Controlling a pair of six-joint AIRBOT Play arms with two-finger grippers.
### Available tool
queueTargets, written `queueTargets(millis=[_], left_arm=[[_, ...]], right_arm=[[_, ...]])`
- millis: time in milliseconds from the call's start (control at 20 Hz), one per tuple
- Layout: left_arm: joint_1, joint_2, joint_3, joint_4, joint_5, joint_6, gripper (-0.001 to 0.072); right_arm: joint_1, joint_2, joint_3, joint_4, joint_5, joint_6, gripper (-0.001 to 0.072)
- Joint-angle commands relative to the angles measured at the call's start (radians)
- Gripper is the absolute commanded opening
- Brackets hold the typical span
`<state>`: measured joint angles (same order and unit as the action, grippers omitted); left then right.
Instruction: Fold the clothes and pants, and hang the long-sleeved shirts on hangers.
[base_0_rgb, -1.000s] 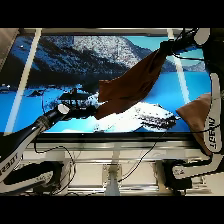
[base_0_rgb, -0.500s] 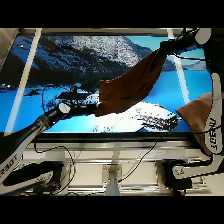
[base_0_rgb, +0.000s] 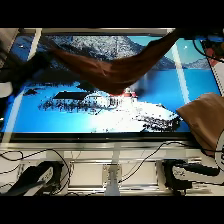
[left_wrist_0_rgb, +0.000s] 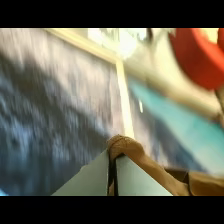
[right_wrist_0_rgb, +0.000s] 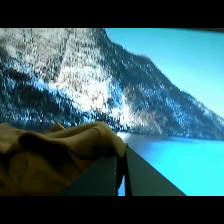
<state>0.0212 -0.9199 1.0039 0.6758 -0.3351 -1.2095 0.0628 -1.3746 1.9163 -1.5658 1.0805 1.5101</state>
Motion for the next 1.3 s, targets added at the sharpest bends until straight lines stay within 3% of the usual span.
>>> queueTargets(millis=[0, 200, 550, 700, 950, 1250], left_arm=[[0.084, 0.153, 0.042, 0.033, 0.129, 0.059, 0.0016], [0.099, 0.264, 0.042, 0.087, 0.238, 0.058, 0.0016], [0.099, 0.375, 0.042, 0.150, 0.294, 0.059, 0.0016], [0.099, 0.430, 0.042, 0.167, 0.205, 0.059, 0.0016], [0.099, 0.488, 0.041, 0.344, -0.121, 0.058, 0.0015], [0.099, 0.405, 0.040, 0.345, -0.159, 0.057, 0.0015]], right_arm=[[-0.001, 0.070, 0.001, -0.002, -0.024, 0.000, 0.0017], [0.000, 0.147, 0.001, 0.001, -0.027, 0.000, 0.0017], [0.000, 0.346, 0.001, 0.078, 0.039, 0.000, 0.0017], [0.000, 0.448, 0.001, 0.130, 0.186, 0.000, 0.0017], [0.000, 0.596, -0.004, 0.213, 0.437, 0.026, 0.0015], [0.000, 0.643, -0.171, 0.227, 0.393, 0.095, 0.0015]])
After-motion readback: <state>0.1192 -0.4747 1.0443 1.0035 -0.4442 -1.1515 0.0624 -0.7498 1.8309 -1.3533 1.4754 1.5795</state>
